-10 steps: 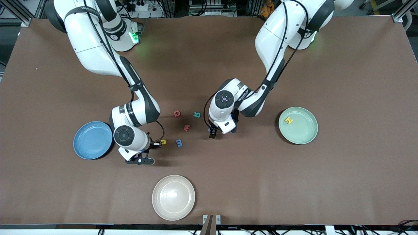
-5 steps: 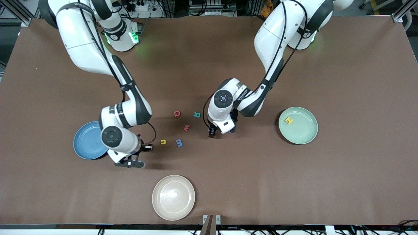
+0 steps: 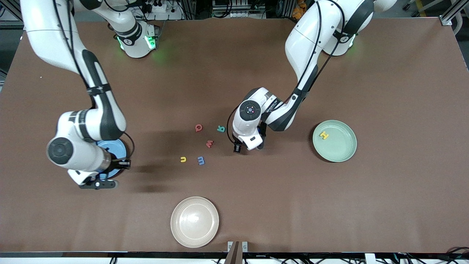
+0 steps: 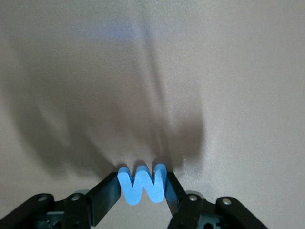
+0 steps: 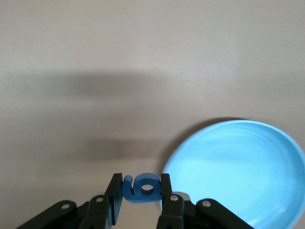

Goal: Sort upper and lower case letters into plates
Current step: 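Grasp the blue W with the left gripper while the right carries g, then drop the W in the green plate while the right gripper releases g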

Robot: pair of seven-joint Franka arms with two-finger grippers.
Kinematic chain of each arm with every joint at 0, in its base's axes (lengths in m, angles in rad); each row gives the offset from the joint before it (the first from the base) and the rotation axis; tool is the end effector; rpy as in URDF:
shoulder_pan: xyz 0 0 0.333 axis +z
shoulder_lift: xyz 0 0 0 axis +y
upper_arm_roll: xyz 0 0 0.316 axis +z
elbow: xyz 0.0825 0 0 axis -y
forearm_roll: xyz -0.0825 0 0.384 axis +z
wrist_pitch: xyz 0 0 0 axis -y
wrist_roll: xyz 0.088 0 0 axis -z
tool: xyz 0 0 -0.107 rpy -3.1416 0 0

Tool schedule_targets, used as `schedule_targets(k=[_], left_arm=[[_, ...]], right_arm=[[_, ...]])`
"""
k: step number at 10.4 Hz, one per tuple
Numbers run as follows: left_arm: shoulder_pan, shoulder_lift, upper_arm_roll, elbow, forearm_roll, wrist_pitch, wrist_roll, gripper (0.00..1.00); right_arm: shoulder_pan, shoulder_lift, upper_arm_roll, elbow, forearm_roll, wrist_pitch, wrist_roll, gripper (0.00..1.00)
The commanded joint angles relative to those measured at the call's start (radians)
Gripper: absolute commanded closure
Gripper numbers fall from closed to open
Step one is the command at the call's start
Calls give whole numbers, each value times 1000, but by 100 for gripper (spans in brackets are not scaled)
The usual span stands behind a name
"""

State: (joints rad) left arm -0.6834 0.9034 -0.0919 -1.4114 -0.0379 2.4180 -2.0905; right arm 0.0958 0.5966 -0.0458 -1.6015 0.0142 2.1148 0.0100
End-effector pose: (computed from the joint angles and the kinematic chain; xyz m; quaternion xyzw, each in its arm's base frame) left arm 0.5356 -0.5057 0.1690 0.7689 0.6353 -0.0406 0.0591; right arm 0.6828 0.0388 0.2758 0.9989 0.0195 -0.0411 0.0083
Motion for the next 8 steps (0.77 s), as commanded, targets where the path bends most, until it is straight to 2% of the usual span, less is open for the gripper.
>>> schedule_targets(k=[1,4,5,6,8], left_arm=[[-4,9,14,12,-11,-3,33,84],[74,-56,0,11,-16,-161,186,84],[102,-82,-2,8,-22,-236,266,84],[128,-107,-9,3,-22,-304,326,84],[192,-168,-11,-38,-22,-445,500,84]], right_arm=[[-51,-79,14,-132,-17,34,-77,100],[-123,-95,14,-234,-19,163,-203,100],[-143,-90,14,-241,-19,177,-226,72],[-142,-89,14,-238,-20,175,-228,1],[-105,-89,17,-230,-48,174,-226,0]])
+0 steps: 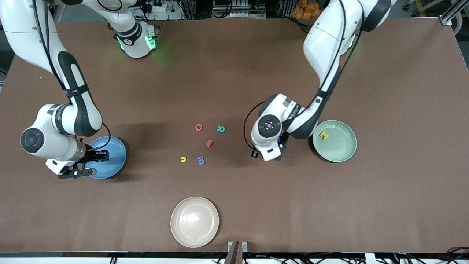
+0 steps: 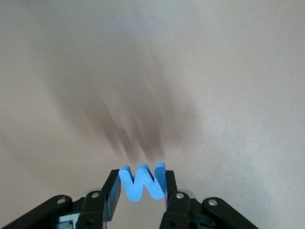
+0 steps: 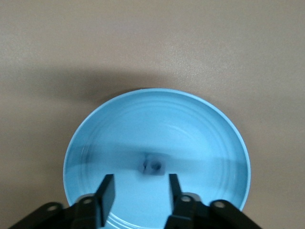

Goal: Sort upper and lower case letters into plates
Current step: 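Drop the W in the green plate while the right gripper releases g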

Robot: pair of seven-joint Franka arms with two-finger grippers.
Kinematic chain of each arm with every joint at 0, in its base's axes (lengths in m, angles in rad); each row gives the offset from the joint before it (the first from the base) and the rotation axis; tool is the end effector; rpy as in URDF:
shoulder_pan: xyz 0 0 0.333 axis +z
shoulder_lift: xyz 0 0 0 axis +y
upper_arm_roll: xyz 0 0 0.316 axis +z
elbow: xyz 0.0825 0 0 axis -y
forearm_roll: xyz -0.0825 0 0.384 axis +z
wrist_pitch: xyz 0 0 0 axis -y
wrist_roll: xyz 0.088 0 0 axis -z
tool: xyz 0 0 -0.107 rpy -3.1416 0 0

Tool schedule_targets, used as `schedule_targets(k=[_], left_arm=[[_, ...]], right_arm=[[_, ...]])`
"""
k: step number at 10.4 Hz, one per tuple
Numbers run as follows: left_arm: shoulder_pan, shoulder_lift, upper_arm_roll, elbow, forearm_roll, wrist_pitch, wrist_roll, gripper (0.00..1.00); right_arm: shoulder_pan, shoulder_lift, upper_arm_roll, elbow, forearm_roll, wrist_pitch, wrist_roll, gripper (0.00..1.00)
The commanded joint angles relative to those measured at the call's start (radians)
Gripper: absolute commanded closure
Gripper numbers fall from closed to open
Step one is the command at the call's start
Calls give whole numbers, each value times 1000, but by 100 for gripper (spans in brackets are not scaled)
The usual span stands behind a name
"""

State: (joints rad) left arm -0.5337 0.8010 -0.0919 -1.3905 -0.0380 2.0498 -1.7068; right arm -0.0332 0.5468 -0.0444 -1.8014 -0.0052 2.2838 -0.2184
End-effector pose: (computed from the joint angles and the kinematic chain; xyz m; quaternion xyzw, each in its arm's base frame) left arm 0.5873 -0.4113 0.2210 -0.8430 -0.5311 0.0733 0.0440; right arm 0.6455 -0.0483 0.2374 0.9966 0.0749 -0.0336 0.0087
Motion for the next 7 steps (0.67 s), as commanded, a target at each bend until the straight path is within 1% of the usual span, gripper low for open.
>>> schedule_targets(k=[1,3,4,5,6,7], left_arm=[[75,-115,-11,-127,-20,-91,210,84],[191,-262,-11,-348,-8,-62,524,83],[251,-313,-9,-448,-7,-22,670,82],[300,-362,-8,-550,21,43,790,82],[355,-387,-9,-617,58,91,879,82],[401,-394,-9,-655,88,119,991,82]], right_arm=[[62,-38,15,-20,-29,6,4,0],[145,-28,17,16,-15,-6,57,0],[180,-19,18,23,-15,-6,148,0],[215,-12,18,25,-15,-3,219,0],[251,1,20,28,-7,5,252,0],[292,13,20,40,13,6,304,0]])
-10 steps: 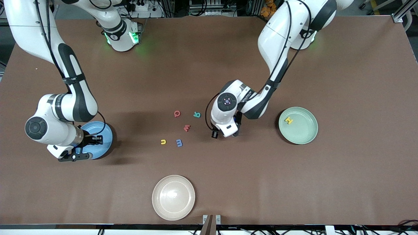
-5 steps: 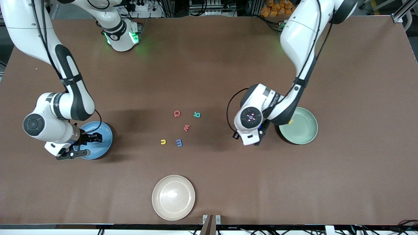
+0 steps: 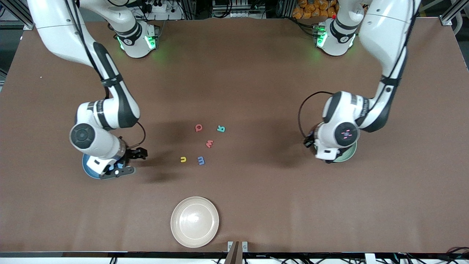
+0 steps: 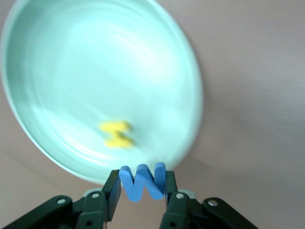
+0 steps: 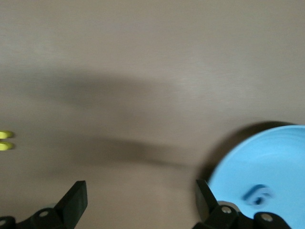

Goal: Sort upper and lower case letters into plates
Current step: 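Drop the W in the green plate while the right gripper releases g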

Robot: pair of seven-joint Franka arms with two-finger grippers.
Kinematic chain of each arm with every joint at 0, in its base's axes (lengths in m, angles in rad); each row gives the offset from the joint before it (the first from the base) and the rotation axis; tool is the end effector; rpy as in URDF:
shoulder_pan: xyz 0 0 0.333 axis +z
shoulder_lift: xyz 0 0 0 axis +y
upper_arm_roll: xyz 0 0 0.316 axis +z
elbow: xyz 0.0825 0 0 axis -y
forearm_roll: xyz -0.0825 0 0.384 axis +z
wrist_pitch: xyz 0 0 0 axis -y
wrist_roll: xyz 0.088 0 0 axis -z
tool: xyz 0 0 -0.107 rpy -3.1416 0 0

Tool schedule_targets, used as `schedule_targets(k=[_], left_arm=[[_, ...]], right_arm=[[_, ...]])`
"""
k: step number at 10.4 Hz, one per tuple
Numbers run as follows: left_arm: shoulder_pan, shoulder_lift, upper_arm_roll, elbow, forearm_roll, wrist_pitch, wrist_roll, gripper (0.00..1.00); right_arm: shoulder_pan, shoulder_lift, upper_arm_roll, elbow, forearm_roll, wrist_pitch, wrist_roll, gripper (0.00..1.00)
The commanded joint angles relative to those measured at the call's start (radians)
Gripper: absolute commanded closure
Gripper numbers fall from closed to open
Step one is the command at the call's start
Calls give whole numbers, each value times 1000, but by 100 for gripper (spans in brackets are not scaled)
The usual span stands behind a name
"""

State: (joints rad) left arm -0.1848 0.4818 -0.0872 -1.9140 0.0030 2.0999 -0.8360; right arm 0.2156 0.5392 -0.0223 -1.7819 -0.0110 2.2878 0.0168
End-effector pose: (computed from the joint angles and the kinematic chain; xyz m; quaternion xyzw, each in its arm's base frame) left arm 0.5724 -0.1581 0.2217 -0.9497 -0.2762 0.1349 0.0605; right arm 0.6422 0.1266 0.2505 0.9955 0.0933 -0.0155 0.0115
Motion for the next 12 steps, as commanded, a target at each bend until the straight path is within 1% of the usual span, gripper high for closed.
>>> schedule_targets(k=[1,2,3,4,5,6,9,11,12], left_arm=[[105,-80,-14,-163,73,95,243,82],[175,-80,-16,-193,78,133,361,76],[221,-71,-17,-209,78,170,455,52],[222,-66,-19,-206,78,170,466,1],[205,-74,-31,-200,66,161,444,0],[199,-77,-64,-188,66,135,363,0],[199,-74,-176,-107,61,65,105,0],[200,-80,-247,-79,-10,-6,1,0],[200,-80,-294,-67,-43,-21,-59,0]], right_arm=[[83,37,-2,41,26,6,101,0],[112,59,-2,67,40,12,136,0],[148,86,-2,91,68,25,162,0],[175,112,-4,123,95,30,193,0],[191,129,-4,137,95,32,219,0],[198,139,-4,139,95,39,222,0],[211,177,-4,139,98,97,242,0],[232,197,-4,145,91,99,282,0],[232,206,-4,145,92,108,287,0]])
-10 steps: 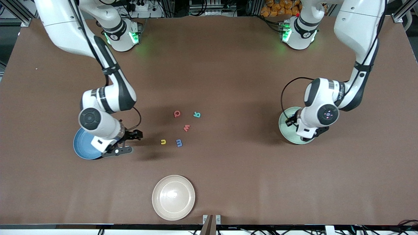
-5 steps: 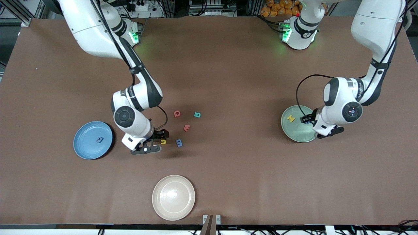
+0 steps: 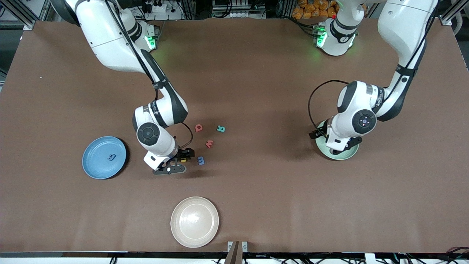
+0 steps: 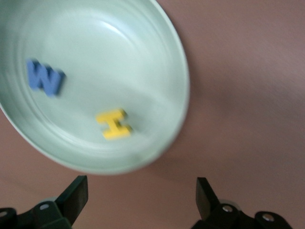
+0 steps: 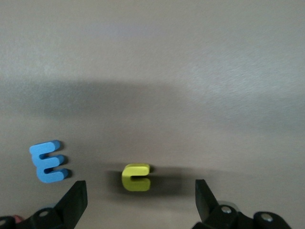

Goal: Sort upper and lower case letters into plates
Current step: 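Grasp the yellow u with the right gripper while the left reaches R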

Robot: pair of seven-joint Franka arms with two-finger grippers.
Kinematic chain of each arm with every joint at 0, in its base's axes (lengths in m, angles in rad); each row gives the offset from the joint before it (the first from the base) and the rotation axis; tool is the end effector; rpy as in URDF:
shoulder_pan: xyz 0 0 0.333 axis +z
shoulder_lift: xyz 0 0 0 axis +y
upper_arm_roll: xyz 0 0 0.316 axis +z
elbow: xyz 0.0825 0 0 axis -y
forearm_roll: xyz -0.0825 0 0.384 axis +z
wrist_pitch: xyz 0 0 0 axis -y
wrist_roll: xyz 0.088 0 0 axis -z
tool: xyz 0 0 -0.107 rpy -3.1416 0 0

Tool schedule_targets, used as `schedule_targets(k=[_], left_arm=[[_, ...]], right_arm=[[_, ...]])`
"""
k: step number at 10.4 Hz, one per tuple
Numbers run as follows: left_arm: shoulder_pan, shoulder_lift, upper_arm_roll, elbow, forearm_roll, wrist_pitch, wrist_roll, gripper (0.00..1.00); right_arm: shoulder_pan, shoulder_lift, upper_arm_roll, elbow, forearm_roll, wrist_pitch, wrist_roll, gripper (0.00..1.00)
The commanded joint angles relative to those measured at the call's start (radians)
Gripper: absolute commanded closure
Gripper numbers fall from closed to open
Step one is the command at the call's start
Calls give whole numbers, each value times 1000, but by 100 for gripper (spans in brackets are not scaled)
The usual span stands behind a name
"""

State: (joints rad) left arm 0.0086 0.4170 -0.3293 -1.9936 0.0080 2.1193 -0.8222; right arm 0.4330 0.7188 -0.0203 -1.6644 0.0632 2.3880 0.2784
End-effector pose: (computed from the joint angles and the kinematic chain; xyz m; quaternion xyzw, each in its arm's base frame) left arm 0.5486 -0.1784 0.2422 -0.9576 -0.2470 0.1471 0.0188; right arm 0.6246 0.2757 0.1880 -0.9988 -0.0467 0.0027 0.0150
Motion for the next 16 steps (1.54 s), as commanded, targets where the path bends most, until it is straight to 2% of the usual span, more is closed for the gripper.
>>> schedule_targets(k=[1,3,5,8,10,12,13,14,16], left_arm=[[2,-4,-106,33,-83,-41,-150,0],[-44,44,-137,106,-170,-25,-310,0],[-108,98,-137,157,-184,36,-485,0],[-212,170,-136,226,-175,186,-904,0],[-271,210,-132,268,-175,227,-980,0],[-330,259,-117,274,-174,353,-1075,0],[-366,279,-93,291,-174,393,-1138,0],[-393,292,-80,297,-177,407,-1182,0],[-444,333,-71,323,-175,471,-1274,0]], right_arm=[[15,30,-6,25,23,25,44,0],[15,30,-6,20,24,27,48,0],[16,34,-6,23,24,28,48,0],[15,45,-7,23,13,30,61,0],[10,45,-7,20,10,31,61,0],[9,45,-7,20,10,31,61,0],[9,44,-7,20,16,31,64,81],[10,44,-7,21,18,31,76,100],[10,44,-7,21,18,31,77,100]])
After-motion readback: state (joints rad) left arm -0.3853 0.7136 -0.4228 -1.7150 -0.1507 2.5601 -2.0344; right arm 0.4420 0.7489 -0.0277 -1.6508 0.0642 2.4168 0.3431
